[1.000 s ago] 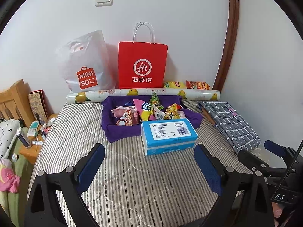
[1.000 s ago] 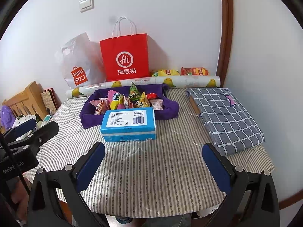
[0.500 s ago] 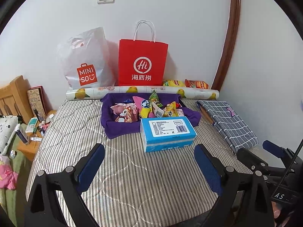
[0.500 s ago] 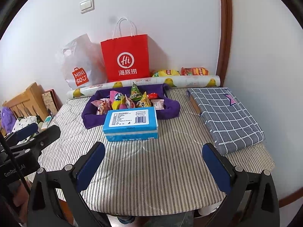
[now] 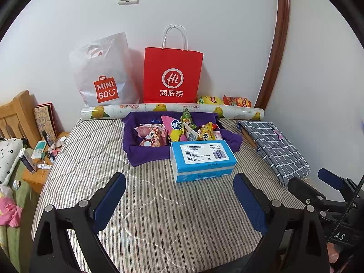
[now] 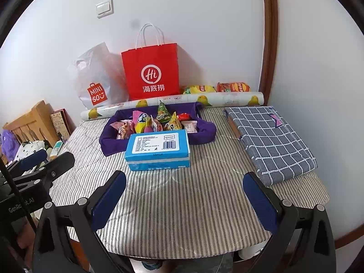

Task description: Organize snacks

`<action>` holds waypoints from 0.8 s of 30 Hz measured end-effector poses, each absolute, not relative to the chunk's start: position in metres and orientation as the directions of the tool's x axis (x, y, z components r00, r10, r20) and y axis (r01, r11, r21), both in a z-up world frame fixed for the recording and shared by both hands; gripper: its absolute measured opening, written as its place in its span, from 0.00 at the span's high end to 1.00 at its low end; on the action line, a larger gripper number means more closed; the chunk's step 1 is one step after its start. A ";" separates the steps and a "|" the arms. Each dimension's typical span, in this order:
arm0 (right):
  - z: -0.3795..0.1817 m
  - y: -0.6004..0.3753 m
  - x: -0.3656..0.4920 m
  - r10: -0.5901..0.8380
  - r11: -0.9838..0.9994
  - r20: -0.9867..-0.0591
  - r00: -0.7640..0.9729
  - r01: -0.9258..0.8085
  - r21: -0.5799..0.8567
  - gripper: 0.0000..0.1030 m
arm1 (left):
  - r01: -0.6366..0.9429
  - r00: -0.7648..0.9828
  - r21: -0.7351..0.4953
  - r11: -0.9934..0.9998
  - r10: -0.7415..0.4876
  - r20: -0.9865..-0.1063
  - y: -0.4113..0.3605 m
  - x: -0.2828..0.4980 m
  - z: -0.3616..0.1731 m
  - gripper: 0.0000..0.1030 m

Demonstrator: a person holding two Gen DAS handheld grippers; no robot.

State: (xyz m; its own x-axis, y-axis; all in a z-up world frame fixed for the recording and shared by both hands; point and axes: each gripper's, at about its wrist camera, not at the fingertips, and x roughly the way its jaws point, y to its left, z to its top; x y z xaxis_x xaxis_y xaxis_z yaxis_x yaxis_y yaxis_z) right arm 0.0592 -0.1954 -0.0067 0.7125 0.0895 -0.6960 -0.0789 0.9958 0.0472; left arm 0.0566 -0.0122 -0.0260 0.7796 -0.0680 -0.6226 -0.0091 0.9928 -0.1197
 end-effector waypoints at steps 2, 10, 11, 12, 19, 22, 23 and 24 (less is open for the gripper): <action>-0.006 -0.195 0.059 0.091 0.996 -0.695 0.713 -0.080 0.049 0.02 | -0.008 0.779 -0.120 0.993 -0.069 -0.624 -0.012 0.057 -0.026 0.07; -0.004 -0.195 0.056 0.093 0.995 -0.689 0.719 -0.080 0.051 0.02 | -0.009 0.781 -0.115 0.993 -0.065 -0.621 -0.013 0.053 -0.025 0.07; -0.003 -0.195 0.055 0.093 0.996 -0.688 0.719 -0.079 0.051 0.02 | -0.008 0.780 -0.116 0.993 -0.067 -0.622 -0.013 0.053 -0.025 0.07; -0.003 -0.195 0.055 0.094 0.995 -0.687 0.721 -0.079 0.052 0.02 | -0.008 0.780 -0.119 0.993 -0.068 -0.622 -0.013 0.054 -0.025 0.07; -0.003 -0.196 0.054 0.095 0.995 -0.686 0.721 -0.077 0.056 0.02 | -0.001 0.779 -0.116 0.993 -0.072 -0.624 -0.015 0.053 -0.024 0.07; -0.002 -0.196 0.053 0.096 0.995 -0.687 0.721 -0.076 0.060 0.02 | 0.000 0.778 -0.113 0.994 -0.072 -0.624 -0.016 0.053 -0.023 0.07; -0.002 -0.196 0.053 0.095 0.995 -0.686 0.721 -0.075 0.058 0.02 | 0.001 0.778 -0.113 0.994 -0.072 -0.624 -0.016 0.053 -0.023 0.07; -0.002 -0.196 0.053 0.093 0.996 -0.686 0.722 -0.074 0.058 0.02 | 0.001 0.778 -0.113 0.994 -0.072 -0.624 -0.016 0.053 -0.023 0.07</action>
